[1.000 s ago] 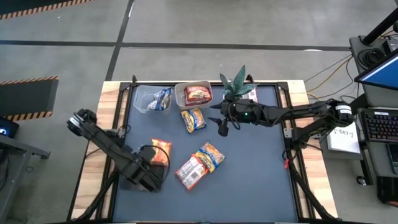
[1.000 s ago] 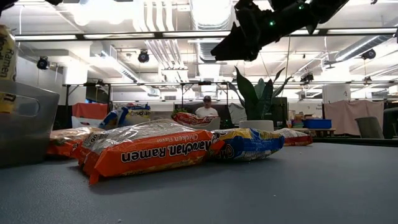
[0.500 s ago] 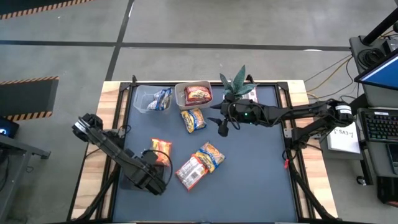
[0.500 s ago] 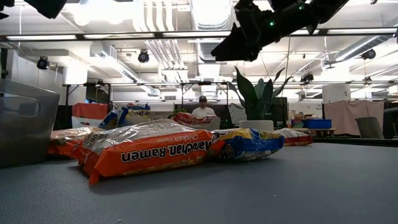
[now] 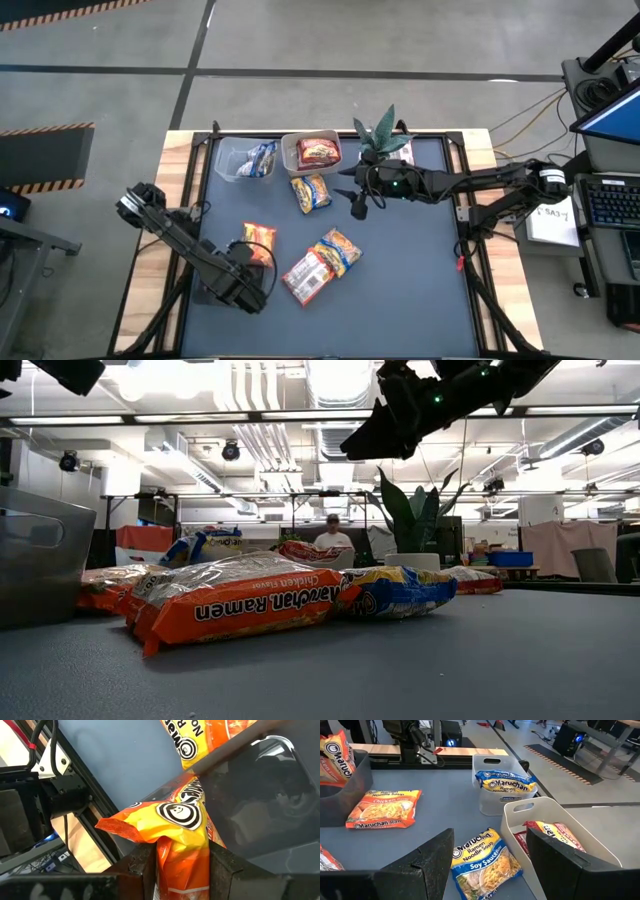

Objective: Sort Maruchan noodles
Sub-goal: Put the orange noodle pack into the black bin

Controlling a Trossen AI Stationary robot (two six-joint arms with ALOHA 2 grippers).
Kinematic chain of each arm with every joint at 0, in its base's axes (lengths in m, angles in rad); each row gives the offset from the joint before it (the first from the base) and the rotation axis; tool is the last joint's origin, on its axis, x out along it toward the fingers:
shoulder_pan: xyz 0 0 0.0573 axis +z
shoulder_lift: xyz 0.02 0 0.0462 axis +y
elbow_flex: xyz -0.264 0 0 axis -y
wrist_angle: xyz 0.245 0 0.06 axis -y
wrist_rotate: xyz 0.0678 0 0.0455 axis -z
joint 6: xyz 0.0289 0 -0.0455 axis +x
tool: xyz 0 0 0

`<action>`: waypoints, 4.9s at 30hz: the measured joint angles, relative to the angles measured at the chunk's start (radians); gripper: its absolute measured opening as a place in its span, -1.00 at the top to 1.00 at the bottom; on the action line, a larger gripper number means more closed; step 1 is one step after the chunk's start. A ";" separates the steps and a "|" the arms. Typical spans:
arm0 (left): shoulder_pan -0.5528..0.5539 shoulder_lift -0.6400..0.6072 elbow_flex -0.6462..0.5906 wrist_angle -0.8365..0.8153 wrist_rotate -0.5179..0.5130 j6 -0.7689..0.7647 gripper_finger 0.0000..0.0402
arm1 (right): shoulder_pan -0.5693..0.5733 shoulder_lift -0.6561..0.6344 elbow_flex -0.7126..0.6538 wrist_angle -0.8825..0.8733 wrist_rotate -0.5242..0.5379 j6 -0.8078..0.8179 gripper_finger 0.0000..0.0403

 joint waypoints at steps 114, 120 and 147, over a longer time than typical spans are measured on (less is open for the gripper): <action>-0.328 -0.319 -0.285 0.261 -0.047 -0.220 1.00 | 0.000 0.000 0.000 -0.005 0.002 -0.002 -0.18; -0.328 -0.319 -0.192 0.178 -0.046 -0.289 1.00 | 0.000 0.000 0.000 -0.005 0.003 -0.002 -0.18; -0.177 -0.093 -0.272 0.476 -0.169 0.018 1.00 | 0.000 0.000 0.000 -0.004 0.003 -0.005 -0.18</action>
